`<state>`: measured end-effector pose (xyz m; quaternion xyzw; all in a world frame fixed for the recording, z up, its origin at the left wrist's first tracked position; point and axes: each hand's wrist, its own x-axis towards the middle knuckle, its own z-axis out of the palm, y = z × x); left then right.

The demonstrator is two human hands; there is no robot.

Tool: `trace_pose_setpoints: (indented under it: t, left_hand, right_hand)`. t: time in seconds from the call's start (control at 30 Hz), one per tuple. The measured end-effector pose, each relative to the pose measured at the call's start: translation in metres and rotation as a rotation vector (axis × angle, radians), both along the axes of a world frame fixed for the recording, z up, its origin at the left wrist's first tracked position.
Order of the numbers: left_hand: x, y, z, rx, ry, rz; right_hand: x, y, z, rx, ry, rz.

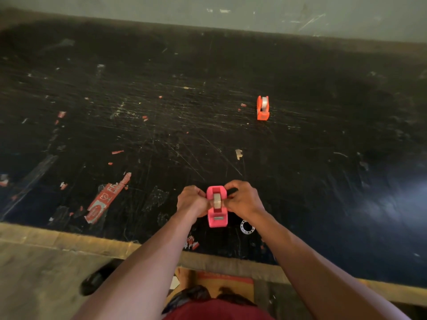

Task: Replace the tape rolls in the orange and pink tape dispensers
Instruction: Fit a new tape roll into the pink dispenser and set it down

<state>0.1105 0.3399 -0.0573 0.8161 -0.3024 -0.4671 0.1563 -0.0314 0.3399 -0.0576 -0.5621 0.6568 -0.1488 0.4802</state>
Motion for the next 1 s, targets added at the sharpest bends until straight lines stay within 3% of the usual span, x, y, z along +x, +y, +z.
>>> trace_pose_setpoints:
  t: [0.27, 0.77, 1.0]
  left_hand:
    - [0.008, -0.004, -0.003, -0.011, 0.061, -0.038]
    - [0.020, -0.026, -0.001, -0.110, 0.113, -0.401]
    - [0.017, -0.080, 0.026, -0.157, 0.130, -0.366]
  right_hand:
    - [0.002, 0.000, 0.003, 0.019, -0.016, -0.062]
    - [0.022, 0.001, 0.007, -0.005, 0.011, -0.276]
    - [0.020, -0.053, 0.022, -0.029, -0.060, -0.276]
